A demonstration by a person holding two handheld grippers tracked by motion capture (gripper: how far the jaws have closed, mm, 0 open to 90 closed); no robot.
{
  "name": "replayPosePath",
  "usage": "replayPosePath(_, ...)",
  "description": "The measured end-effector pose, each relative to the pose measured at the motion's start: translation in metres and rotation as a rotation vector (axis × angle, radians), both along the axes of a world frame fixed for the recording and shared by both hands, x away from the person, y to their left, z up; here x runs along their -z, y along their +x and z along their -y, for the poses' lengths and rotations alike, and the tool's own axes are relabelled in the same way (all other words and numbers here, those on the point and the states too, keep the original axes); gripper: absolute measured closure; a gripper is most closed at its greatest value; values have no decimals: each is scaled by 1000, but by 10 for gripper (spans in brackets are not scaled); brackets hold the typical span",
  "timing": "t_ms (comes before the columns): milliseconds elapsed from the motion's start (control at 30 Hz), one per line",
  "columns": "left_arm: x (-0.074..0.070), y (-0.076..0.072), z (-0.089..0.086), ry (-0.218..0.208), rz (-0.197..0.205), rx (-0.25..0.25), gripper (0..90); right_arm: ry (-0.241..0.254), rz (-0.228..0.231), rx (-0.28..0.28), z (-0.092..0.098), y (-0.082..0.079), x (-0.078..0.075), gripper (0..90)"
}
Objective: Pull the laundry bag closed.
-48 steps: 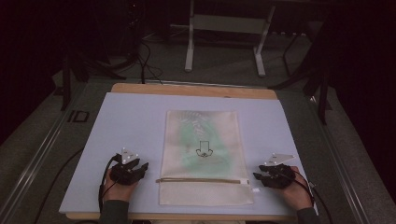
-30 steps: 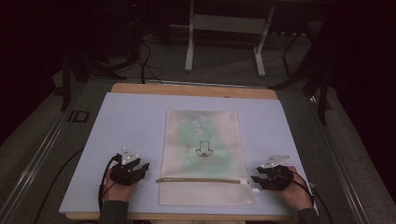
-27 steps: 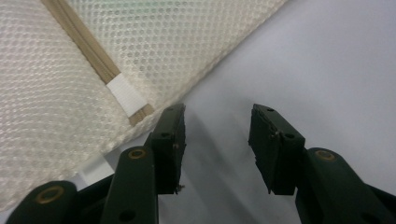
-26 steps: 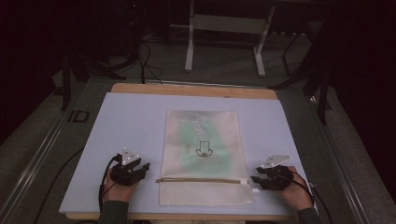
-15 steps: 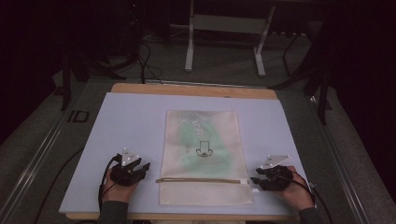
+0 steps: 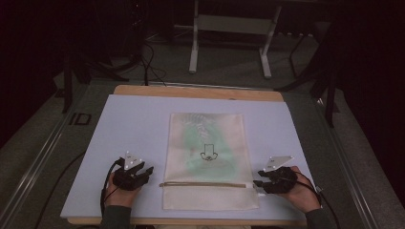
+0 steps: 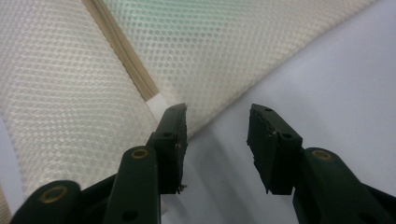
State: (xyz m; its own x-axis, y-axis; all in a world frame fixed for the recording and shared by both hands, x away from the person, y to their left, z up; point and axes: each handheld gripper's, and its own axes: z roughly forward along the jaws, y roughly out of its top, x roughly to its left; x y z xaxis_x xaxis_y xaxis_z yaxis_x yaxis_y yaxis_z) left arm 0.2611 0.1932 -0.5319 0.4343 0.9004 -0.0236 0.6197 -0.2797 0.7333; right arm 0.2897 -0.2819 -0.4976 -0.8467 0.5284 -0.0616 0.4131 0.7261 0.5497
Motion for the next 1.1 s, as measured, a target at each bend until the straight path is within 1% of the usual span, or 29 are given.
replayPosePath(33, 0, 0, 0, 2, -2, 3, 573, -4, -3, -13, -3, 0, -1, 574)
replayPosePath(167, 0, 0, 1, 1, -3, 9, 576, -3, -3, -26, -7, 1, -2, 574)
replayPosePath(433, 0, 0, 1, 4, -6, 10, 571, -16, -10, -77, -23, 2, -2, 573)
replayPosePath(667, 1, 0, 1, 2, -10, 10, 570, -17, -16, -97, -31, 3, -1, 567)
replayPosePath(833, 1, 0, 1, 3, -12, 11, 570, -22, -17, -128, -39, 3, 0, 562)
replayPosePath(1100, 1, 0, 1, 2, -15, 12, 569, -24, -21, -150, -50, 3, 0, 558)
